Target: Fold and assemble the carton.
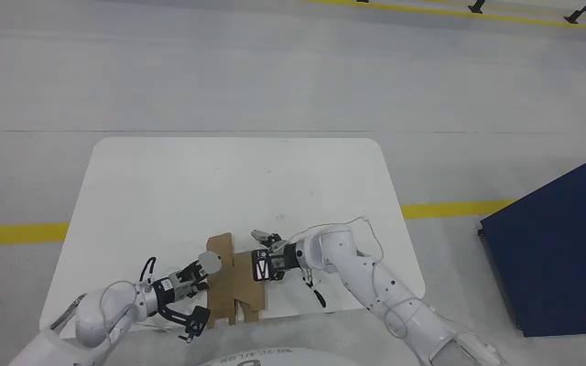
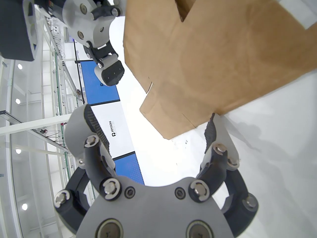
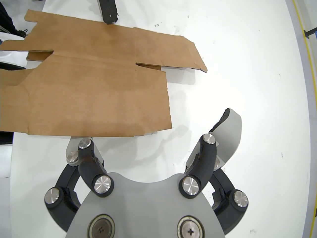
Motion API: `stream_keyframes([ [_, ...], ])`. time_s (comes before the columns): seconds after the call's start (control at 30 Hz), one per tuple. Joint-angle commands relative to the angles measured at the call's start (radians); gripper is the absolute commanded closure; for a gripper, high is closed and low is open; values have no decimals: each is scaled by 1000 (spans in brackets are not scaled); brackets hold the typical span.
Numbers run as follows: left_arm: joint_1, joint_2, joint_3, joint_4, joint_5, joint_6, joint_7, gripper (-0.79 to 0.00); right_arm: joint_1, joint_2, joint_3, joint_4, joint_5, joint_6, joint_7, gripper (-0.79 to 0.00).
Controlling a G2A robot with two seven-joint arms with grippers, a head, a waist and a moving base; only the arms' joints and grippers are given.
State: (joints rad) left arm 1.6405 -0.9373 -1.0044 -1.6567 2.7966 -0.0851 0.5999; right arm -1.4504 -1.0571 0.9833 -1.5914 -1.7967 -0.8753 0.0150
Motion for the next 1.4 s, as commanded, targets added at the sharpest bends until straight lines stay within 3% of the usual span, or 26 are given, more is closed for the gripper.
stream_keyframes([
  [0.0, -1, 0, 1, 1, -1, 2, -2, -785, -2, 1, -7, -4, -13, 16, -19, -785],
  [0.23, -4, 3, -6, 4, -17, 5, 3, -785, -52, 17, -11, -74, -97, 69, -67, -785],
  [0.27, -4, 4, -8, 4, -21, 6, 4, -785, -63, 21, -9, -88, -115, 73, -73, -757],
  [0.33, -4, 5, -11, 5, -28, 8, 8, -785, -84, 28, -3, -111, -147, 82, -80, -597],
  [0.53, -2, 8, -22, 6, -44, 17, 12, -785, -128, 45, 22, -162, -180, 103, -96, -274],
  [0.67, 0, 10, -29, 7, -57, 18, 14, -785, -140, 53, 34, -174, -191, 93, -109, -194],
  [0.77, 0, 11, -31, 9, -63, 19, 14, -785, -141, 58, 40, -178, -191, 84, -116, 0],
  [1.03, 4, 17, -66, -7, -111, 44, 13, -785, -134, 66, 59, -171, -157, 67, -142, 0],
  [1.23, 58, 34, -180, -55, -245, 119, 58, -785, -121, 69, 95, -146, -65, 64, -164, 0],
  [1.37, 101, 46, -253, -80, -333, 131, 125, -785, -109, 68, 147, -122, 77, 74, -189, 0],
])
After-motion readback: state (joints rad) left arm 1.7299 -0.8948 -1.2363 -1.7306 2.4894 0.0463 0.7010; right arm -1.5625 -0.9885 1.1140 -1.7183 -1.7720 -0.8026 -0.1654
